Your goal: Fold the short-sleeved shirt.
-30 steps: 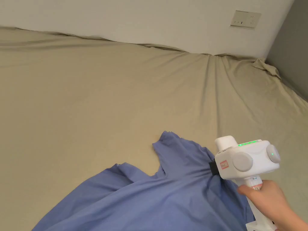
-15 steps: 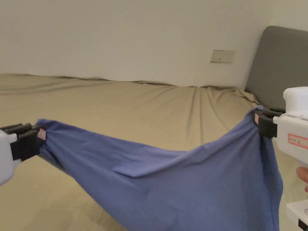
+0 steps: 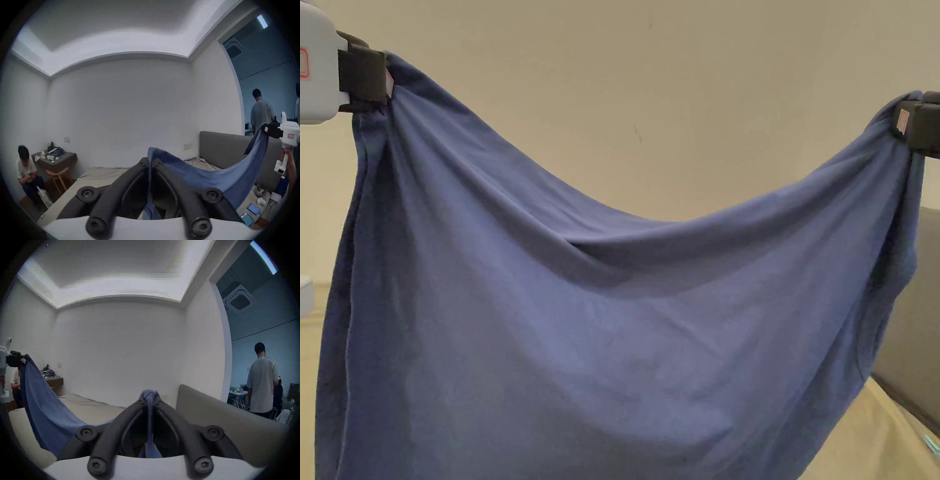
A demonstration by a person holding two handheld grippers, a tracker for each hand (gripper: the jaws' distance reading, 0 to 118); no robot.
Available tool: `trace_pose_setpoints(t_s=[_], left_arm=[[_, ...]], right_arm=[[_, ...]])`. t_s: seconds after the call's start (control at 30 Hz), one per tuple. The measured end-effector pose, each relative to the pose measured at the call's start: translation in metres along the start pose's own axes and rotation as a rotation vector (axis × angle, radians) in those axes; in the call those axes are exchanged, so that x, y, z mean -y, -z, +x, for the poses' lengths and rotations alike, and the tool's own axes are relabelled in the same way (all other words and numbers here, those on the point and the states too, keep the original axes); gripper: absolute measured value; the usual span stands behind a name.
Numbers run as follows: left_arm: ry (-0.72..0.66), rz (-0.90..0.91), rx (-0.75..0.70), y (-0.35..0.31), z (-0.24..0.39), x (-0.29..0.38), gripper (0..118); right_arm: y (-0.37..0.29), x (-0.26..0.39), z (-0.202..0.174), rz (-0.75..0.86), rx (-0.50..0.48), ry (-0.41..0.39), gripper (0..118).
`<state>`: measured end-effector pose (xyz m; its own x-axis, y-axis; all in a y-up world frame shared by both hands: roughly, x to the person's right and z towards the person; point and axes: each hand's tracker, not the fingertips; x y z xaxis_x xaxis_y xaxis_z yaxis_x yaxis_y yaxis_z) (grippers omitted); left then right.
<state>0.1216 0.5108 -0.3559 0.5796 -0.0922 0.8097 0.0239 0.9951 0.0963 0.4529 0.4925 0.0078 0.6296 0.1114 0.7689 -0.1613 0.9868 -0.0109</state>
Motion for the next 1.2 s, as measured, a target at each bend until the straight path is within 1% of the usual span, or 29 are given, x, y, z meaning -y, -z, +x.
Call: trace_pose_setpoints(t_s=[0.2,0.33,0.53,0.63,0.77,0.97,1.07,1.2], left_arm=[[0.026,-0.028,-0.062,0.043,-0.022,-0.016,0],[0.017,-0.055,-0.078,0.088,-0.037,-0.023,0],[0.018,-0.075,-0.134,0.159,-0.052,-0.028,0],[0.037,-0.078,-0.152,0.190,-0.057,-0.021,0],[0.020,-0.097,-0.155,0.226,-0.065,0.001,0],[0.012,-0.135,-0.148,0.277,-0.072,0.052,0],[-0.008,-0.176,-0.124,0.296,-0.071,0.092,0],[0.000,-0.245,-0.110,0.317,-0.063,0.169,0]], right_arm=[[0.060,-0.018,-0.008,0.001,-0.016,0.009,6],[0.115,-0.025,-0.021,-0.013,-0.025,0.002,6],[0.196,-0.035,-0.037,-0.019,-0.035,0.014,6],[0.225,-0.038,-0.047,-0.013,-0.028,-0.011,6],[0.255,-0.028,-0.057,-0.012,-0.015,-0.052,6],[0.290,0.019,-0.057,-0.053,-0.018,-0.052,6],[0.304,0.066,-0.059,-0.105,-0.008,-0.081,6],[0.319,0.152,-0.059,-0.223,-0.038,-0.063,6]])
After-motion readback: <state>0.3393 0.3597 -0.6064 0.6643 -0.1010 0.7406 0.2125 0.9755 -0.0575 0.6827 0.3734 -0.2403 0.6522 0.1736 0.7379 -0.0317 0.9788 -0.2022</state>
